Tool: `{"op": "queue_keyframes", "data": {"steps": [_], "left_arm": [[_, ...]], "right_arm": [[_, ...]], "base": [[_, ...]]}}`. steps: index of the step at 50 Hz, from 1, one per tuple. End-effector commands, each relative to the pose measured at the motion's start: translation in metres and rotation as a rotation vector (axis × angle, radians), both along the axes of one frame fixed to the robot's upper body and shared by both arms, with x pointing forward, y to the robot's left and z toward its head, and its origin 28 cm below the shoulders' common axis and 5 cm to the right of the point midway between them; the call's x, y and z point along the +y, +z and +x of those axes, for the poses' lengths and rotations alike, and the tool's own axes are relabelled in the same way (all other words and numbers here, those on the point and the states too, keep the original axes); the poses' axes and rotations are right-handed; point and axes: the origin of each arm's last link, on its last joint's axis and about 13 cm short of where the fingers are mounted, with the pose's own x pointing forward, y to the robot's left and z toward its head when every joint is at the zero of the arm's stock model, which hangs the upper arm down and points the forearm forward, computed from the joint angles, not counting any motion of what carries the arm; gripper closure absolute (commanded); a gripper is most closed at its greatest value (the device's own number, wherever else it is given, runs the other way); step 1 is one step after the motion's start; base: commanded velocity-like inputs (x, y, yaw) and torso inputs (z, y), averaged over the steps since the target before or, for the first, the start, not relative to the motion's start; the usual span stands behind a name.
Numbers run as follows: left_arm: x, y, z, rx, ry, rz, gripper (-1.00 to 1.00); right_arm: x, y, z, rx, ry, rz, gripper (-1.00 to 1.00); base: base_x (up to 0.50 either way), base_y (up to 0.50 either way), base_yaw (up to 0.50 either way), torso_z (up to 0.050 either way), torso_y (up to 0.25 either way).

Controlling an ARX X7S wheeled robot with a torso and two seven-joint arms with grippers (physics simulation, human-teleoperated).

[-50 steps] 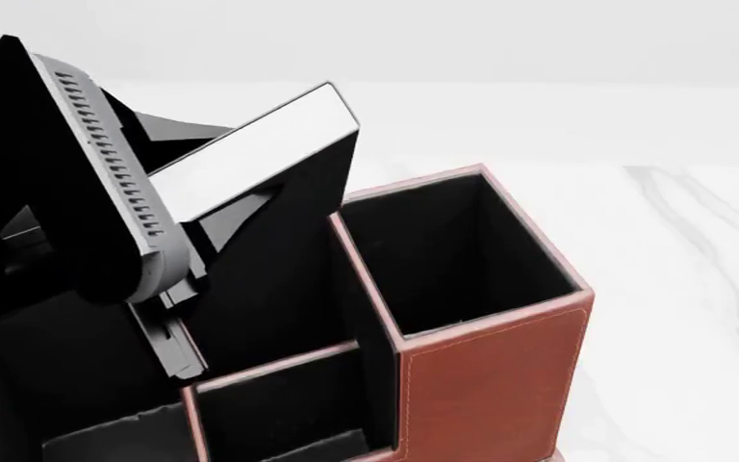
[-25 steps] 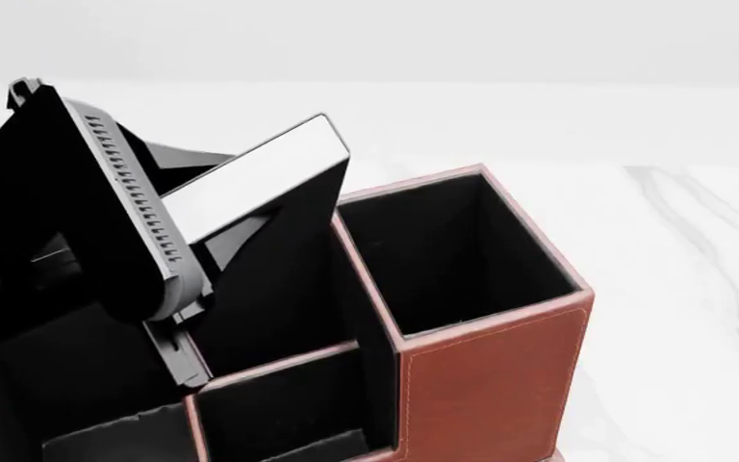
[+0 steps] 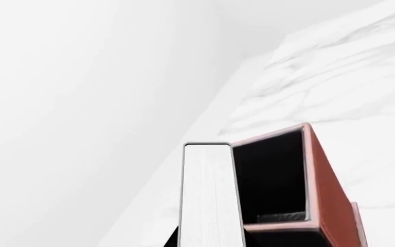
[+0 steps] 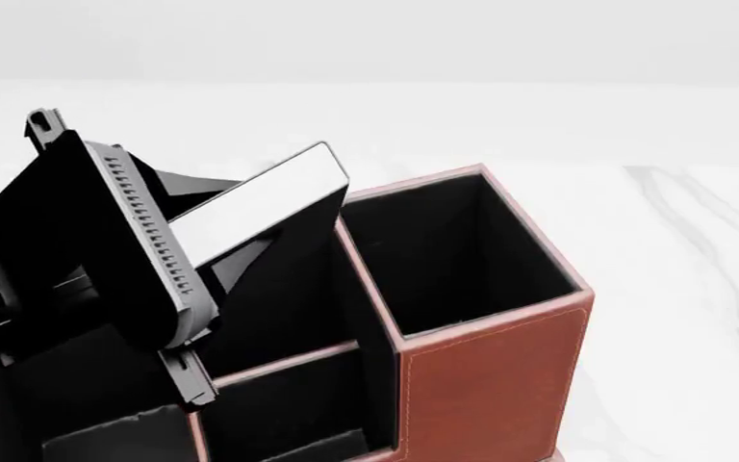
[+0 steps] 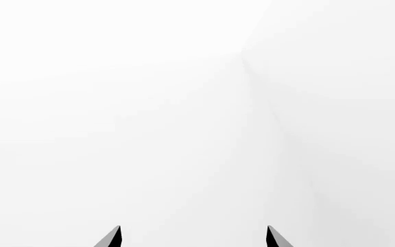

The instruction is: Pick up the book and place it in the front compartment of the caddy.

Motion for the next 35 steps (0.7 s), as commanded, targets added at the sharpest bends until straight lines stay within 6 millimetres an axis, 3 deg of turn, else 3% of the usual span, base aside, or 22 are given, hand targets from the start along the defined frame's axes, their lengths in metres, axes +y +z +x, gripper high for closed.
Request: {"op": "queue_keyframes", "data": {"steps": [1,35], "left_arm": [[-0.01,-0.001,-0.007,-0.053,-0.083,-0.001,1.0],[-0.004,-0.045,0.022,-0.033,-0.043,-0.006,1.0]], "right_arm": [[0.002,-0.003,-0.001,0.015,-0.02,-0.041,-1.0],[0.003,-0.001,-0.001,-0.001,-0.015,-0.039,-1.0]], "base": [[0.0,0.0,0.0,0.0,0.0],[0.0,0.0,0.0,0.0,0.001]]}}
